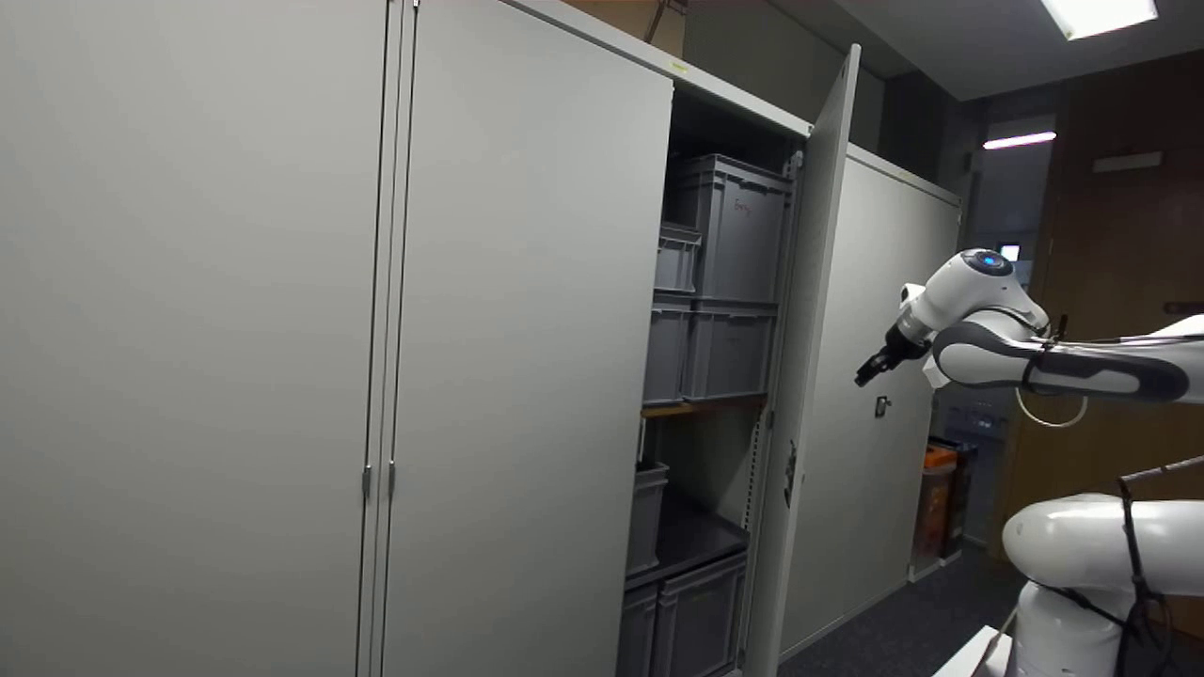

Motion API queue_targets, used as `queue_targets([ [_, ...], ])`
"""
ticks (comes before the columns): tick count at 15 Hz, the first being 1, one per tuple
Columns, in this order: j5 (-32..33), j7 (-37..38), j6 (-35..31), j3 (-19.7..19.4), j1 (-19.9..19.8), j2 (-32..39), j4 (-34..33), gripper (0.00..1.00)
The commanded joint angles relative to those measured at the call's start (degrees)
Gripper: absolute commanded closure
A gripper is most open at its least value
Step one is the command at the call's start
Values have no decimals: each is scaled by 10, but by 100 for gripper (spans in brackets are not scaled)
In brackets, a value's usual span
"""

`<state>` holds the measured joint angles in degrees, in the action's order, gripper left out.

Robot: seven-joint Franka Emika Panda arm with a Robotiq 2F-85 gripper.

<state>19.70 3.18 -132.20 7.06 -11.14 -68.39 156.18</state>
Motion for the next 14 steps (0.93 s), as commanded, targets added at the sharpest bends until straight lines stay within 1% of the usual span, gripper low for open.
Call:
queue_targets([
  [1,18,21,-20,-5,-28,10,-9,0],
  [5,20,36,-28,0,-54,33,-32,0],
  [12,23,67,-50,2,-94,97,-98,0],
  [13,24,69,-50,2,-98,107,-107,25],
  [14,25,70,-53,1,-100,115,-114,28],
])
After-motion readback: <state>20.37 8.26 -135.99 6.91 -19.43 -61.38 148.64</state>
